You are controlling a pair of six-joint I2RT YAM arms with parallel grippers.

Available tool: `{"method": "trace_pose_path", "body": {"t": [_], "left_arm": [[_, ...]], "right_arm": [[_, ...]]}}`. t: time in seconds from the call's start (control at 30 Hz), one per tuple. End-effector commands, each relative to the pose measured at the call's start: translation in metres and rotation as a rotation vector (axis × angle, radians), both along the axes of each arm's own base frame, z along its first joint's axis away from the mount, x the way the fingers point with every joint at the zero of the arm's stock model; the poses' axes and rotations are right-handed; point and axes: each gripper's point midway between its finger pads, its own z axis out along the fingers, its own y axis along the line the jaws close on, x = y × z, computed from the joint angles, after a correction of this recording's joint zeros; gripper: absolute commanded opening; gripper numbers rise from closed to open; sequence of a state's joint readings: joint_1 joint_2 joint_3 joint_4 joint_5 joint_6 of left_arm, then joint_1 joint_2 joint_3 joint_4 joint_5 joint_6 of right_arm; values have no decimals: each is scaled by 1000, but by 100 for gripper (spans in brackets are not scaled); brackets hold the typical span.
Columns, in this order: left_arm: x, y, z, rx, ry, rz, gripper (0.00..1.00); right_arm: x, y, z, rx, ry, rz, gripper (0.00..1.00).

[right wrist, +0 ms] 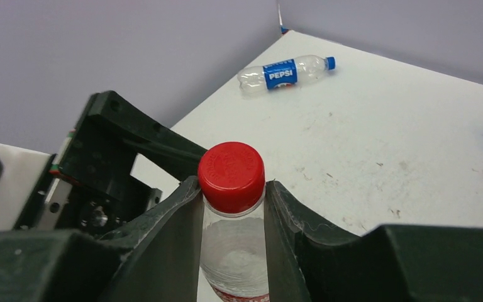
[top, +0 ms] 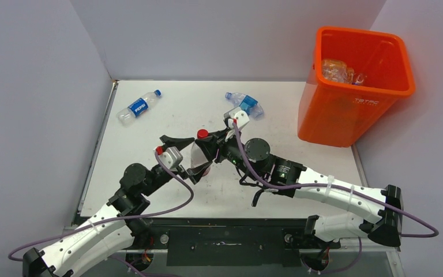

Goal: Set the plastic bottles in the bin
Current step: Place the plastic bottle in the trash bin.

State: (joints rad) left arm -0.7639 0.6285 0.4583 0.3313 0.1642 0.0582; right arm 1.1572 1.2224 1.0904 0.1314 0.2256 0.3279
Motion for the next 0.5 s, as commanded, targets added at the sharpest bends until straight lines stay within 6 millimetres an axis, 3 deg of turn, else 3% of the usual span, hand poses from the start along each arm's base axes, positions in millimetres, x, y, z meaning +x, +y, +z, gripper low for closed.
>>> {"method": "trace_pose_path", "body": {"t": [0.0, 0.03, 0.1, 0.23, 0.37, 0.47], "left_arm": [[-3, 9, 30, -111, -70, 29, 96], [-2, 12, 32, -126, -72, 42, 96], [0, 17, 35, -146, -77, 71, 96], [6, 27, 39, -170, -78, 135, 96], [5, 27, 39, -179, -82, 129, 96], [6, 27, 38, -163, -81, 136, 96]], "right_arm": [[6, -34, 27, -19, -34, -96, 5], [10, -46, 24, -66, -34, -140, 5], [17, -75, 37, -116, -59, -244, 5], [22, -146, 100, -91, -140, -463, 5], [11, -201, 180, 74, -262, -568, 5], [11, -242, 218, 142, -332, -733, 5]]}}
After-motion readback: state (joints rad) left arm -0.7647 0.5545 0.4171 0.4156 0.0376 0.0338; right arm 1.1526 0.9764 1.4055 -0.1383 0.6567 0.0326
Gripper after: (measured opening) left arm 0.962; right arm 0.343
